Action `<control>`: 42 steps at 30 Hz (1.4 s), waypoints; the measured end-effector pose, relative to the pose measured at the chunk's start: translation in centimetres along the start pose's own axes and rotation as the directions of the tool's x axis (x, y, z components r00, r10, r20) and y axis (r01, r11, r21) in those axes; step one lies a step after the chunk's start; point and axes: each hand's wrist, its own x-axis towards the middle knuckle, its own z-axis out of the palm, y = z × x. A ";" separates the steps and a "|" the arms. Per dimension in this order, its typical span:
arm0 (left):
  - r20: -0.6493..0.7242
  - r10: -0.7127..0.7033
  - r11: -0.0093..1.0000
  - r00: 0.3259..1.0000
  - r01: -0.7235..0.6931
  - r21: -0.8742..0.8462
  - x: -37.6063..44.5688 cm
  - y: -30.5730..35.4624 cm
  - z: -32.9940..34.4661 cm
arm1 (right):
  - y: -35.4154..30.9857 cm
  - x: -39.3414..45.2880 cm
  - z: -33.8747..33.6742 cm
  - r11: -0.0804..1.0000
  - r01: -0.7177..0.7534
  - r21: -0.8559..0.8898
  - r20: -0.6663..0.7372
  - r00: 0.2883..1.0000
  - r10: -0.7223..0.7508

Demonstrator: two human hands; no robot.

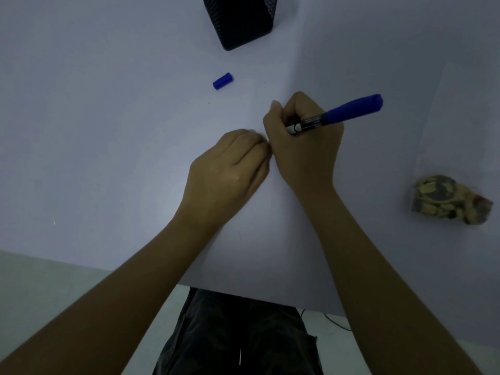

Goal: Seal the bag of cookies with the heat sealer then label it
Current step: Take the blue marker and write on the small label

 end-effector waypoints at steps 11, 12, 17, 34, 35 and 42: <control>-0.021 0.067 0.998 0.998 -0.067 0.012 0.2 -0.1 0.2 | 0.0 0.0 0.0 0.999 -0.038 0.023 -0.011 0.999 0.038; -0.024 0.072 0.997 0.997 -0.072 0.015 0.2 -0.1 0.2 | 0.0 0.0 0.0 0.999 -0.040 0.023 -0.007 0.999 0.040; -0.014 0.084 0.996 0.996 -0.083 0.018 0.2 -0.1 0.2 | -0.1 0.0 0.0 0.999 -0.033 0.019 -0.010 0.999 0.034; 0.002 0.055 0.996 0.998 -0.055 0.075 0.4 -0.4 0.4 | 0.3 -0.1 0.1 1.000 0.007 -0.008 -0.032 0.999 -0.007; 0.002 0.056 0.996 0.998 -0.056 0.073 0.4 -0.4 0.4 | 0.3 -0.1 0.1 1.000 0.012 -0.012 -0.029 1.000 -0.013; -0.006 0.071 0.995 0.997 -0.071 0.074 0.2 -0.6 0.6 | 0.2 -0.1 0.2 1.000 0.007 -0.016 -0.018 1.000 -0.007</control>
